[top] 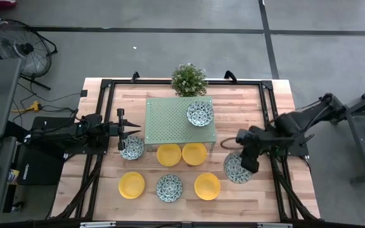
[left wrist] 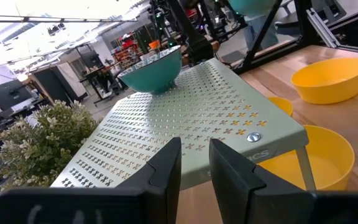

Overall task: Pick & Place Mini bowls
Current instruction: Stack the blue patterned bowl on top of the blue patterned bowl on the shelf

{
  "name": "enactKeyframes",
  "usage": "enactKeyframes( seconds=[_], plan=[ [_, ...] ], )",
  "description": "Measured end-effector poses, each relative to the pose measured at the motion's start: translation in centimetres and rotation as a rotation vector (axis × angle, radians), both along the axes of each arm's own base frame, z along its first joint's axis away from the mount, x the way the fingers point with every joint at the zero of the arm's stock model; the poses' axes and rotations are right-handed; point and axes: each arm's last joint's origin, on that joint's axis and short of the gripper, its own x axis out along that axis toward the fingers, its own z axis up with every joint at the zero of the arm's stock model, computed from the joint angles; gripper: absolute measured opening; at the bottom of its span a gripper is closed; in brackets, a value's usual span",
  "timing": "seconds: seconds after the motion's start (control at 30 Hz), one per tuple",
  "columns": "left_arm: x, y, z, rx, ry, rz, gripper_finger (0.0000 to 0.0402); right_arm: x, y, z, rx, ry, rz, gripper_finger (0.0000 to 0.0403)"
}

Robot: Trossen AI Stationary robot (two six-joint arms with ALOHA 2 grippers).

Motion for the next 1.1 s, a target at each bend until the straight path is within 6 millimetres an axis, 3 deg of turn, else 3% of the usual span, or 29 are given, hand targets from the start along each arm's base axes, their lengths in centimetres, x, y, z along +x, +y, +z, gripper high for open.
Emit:
enactKeyframes(
  seconds=[0.3,0.53,0.8,1.1],
  plan=[
    [0.0,0.0,0.0,0.0,0.0,0.0,0.0078,0.5,-4.3,5.2,-0.014,-0.159,-0.051,0.0001],
    [0.0,0.0,0.0,0.0,0.0,0.0,0.0078,0.9,-8.0,6.8,-0.043,-0.25,-0.123,0.0001],
    [0.0,0.0,0.0,0.0,0.0,0.0,0.0078,2.9,-12.7,6.9,0.037,-0.369,-0.161,0.0001],
    [0.0,0.0,0.0,0.0,0.0,0.0,0.0078,6.5,-17.8,4.1,0.071,-0.32,-0.206,0.0001]
  ],
)
